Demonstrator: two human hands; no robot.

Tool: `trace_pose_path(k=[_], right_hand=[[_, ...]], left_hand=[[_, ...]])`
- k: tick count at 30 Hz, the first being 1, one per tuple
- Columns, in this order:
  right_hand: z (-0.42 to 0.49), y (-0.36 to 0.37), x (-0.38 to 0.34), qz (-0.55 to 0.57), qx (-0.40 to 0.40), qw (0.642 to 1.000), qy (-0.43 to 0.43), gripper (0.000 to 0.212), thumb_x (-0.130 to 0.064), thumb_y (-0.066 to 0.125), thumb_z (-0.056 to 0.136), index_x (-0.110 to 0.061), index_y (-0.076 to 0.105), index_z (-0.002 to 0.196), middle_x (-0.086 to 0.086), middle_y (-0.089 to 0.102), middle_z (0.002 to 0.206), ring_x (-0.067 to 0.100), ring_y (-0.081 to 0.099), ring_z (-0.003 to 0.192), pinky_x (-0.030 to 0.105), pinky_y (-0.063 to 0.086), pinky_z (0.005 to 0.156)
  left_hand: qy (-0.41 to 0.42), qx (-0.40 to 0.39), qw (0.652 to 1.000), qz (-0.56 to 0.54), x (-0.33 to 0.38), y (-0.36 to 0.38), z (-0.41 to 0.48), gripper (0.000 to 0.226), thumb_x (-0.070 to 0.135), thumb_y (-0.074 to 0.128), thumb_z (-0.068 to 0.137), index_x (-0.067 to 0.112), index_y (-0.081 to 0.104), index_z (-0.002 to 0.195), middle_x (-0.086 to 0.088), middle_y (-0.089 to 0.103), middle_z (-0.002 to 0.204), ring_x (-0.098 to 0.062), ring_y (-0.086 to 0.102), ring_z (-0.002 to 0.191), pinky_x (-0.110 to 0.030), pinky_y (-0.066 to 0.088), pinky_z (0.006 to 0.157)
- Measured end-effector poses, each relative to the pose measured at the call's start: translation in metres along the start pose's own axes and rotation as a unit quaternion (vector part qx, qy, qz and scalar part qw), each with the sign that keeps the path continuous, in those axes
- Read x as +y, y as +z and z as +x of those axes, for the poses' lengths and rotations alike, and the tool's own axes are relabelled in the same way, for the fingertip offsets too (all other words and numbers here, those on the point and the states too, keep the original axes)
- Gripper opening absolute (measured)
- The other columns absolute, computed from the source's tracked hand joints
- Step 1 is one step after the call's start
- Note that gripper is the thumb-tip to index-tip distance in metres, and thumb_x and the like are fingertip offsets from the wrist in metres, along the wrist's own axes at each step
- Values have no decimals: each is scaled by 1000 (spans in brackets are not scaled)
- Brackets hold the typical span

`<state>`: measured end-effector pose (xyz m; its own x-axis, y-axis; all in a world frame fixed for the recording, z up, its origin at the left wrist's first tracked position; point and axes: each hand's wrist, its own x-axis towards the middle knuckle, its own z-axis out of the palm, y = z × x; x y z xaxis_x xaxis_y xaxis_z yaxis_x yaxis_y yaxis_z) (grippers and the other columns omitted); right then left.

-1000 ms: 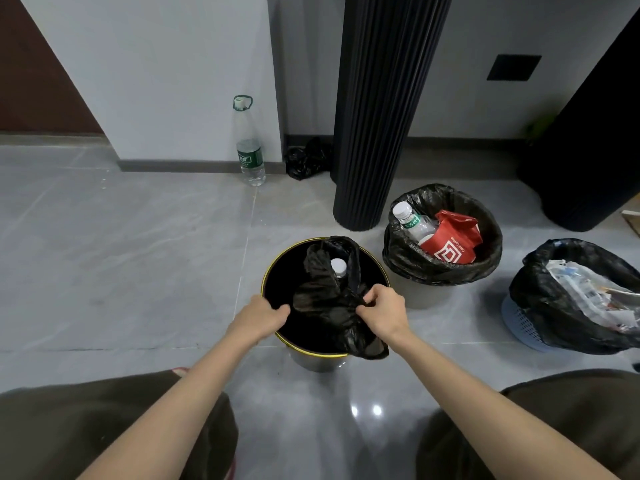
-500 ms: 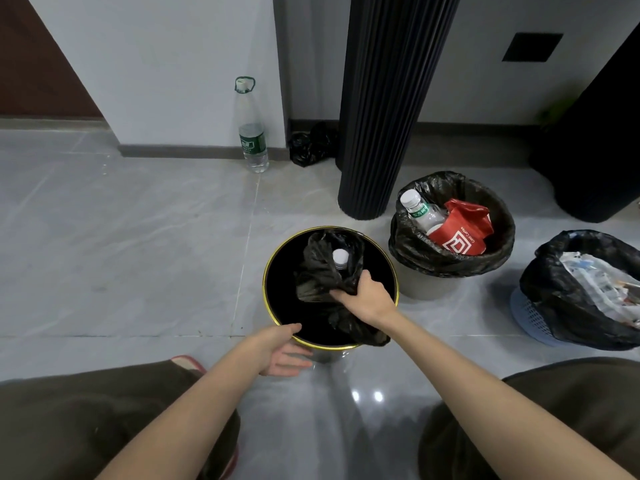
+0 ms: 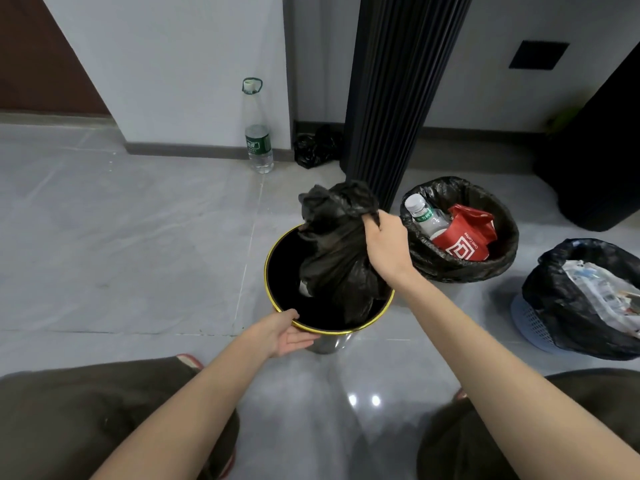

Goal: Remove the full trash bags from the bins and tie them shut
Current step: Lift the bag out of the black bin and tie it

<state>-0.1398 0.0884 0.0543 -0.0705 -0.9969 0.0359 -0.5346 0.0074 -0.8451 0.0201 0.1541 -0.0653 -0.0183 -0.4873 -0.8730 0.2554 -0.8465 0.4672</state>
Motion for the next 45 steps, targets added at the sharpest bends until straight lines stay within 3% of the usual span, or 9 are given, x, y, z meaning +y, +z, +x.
trace_pose_path(k=[2, 5, 10, 16, 20, 28, 32, 39, 45], right_hand=[[2, -8, -17, 37, 16, 999, -21, 45, -23, 42, 100, -17, 32, 57, -3, 36, 55, 10, 28, 51, 20, 27, 45], [1, -18, -39, 91, 52, 994, -37, 45, -28, 43, 100, -18, 29, 58, -6, 31, 54, 8, 24, 53, 21, 21, 47], [-3, -40, -71, 171, 116, 977, -50, 42, -32, 45, 99, -16, 37, 61, -10, 28, 53, 6, 23, 53, 23, 21, 50], [-11, -60, -94, 237, 153, 956, -85, 37, -27, 45, 99, 6, 56, 87, 24, 43, 69, 12, 35, 69, 28, 31, 64], [-14, -75, -106, 236, 183, 949, -105, 40, -26, 44, 100, -17, 43, 61, 7, 29, 61, 11, 25, 58, 27, 25, 55], [-5, -82, -95, 218, 164, 958, -92, 36, -25, 43, 100, -10, 54, 69, 1, 33, 56, 8, 26, 51, 22, 25, 48], [-3, -73, -60, 175, 120, 976, -51, 40, -28, 43, 99, 4, 49, 75, 7, 43, 68, 15, 35, 65, 28, 31, 61], [-20, -61, 1, 80, 20, 996, -20, 38, -26, 43, 99, -5, 47, 67, 6, 45, 64, 14, 38, 63, 30, 31, 58], [-46, -52, 30, -54, -134, 988, -62, 22, -15, 45, 96, -8, 62, 85, 15, 67, 86, 32, 61, 84, 43, 47, 77]], left_hand=[[22, 6, 1000, -18, 3, -2, 3, 37, 11, 36, 100, 11, 36, 137, -22, 63, 108, -29, 71, 59, -39, 58, 63], [55, 10, 998, -42, 8, -5, 9, 41, 10, 36, 100, 23, 29, 138, -26, 60, 119, -28, 68, 47, -36, 56, 48], [95, 7, 992, -82, 19, 1, 13, 49, 10, 36, 101, 27, 18, 144, -27, 54, 130, -26, 67, 46, -44, 55, 74], [127, 8, 983, -132, 36, 7, 16, 56, 10, 34, 102, 29, 9, 148, -24, 44, 141, -40, 66, 93, -47, 45, 89], [140, 10, 978, -156, 51, 10, 24, 57, 12, 34, 102, 32, 9, 148, -24, 45, 140, -44, 55, 114, -47, 44, 90], [222, -54, 934, -274, 89, 7, 36, 45, 3, 32, 99, 14, 34, 143, -13, 53, 127, -22, 65, 91, -31, 53, 82], [212, -33, 965, -149, 92, -6, 32, 44, 21, 34, 100, 23, 35, 144, 0, 39, 148, -24, 42, 133, -38, 32, 112], [262, 32, 958, 111, 75, 10, -10, 45, 12, 42, 96, 20, 37, 141, -8, 58, 106, -17, 57, 91, -35, 41, 89], [362, -49, 888, 280, 71, 16, -57, 76, 1, 57, 89, 33, 20, 147, -3, 41, 138, -23, 53, 114, -29, 49, 84]])
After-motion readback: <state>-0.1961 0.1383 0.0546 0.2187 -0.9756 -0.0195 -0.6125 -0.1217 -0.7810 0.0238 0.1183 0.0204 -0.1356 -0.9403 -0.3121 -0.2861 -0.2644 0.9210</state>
